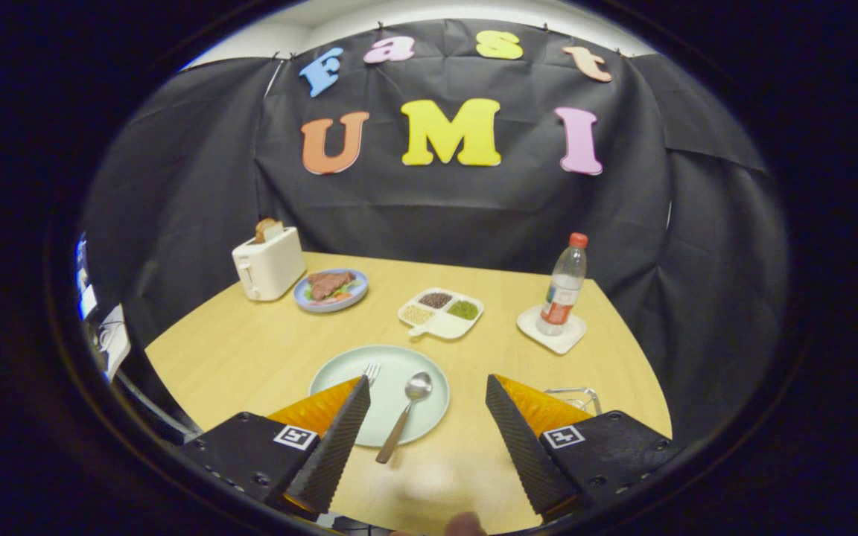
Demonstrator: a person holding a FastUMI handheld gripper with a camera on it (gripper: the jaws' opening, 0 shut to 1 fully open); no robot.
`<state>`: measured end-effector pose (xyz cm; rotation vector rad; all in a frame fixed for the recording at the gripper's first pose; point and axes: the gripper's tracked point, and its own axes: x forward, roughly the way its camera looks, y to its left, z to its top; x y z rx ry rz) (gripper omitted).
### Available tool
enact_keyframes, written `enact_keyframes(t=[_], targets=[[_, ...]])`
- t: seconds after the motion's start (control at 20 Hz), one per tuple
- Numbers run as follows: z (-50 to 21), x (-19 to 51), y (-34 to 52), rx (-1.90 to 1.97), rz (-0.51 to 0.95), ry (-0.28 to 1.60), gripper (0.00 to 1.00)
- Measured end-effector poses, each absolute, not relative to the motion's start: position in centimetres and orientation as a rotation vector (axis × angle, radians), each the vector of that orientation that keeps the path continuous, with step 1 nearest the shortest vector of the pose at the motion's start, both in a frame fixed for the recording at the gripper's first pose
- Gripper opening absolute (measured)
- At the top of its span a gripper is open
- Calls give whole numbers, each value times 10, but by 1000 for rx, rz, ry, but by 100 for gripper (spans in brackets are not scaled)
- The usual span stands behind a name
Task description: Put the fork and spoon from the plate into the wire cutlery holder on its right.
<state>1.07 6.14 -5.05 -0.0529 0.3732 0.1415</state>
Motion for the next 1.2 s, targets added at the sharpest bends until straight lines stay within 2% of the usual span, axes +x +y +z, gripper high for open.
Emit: enact_keyframes(t=[0.4,0.55,0.65,0.85,0.9,1.15,1.2], targets=[[-118,22,84,-55,153,704,94],[-131,29,92,-27,148,771,94],[-139,38,96,-14,131,792,90],[-150,53,104,-5,108,827,71],[-155,55,106,-4,106,840,71],[-177,63,107,48,63,908,51],[-185,68,102,50,27,922,51]])
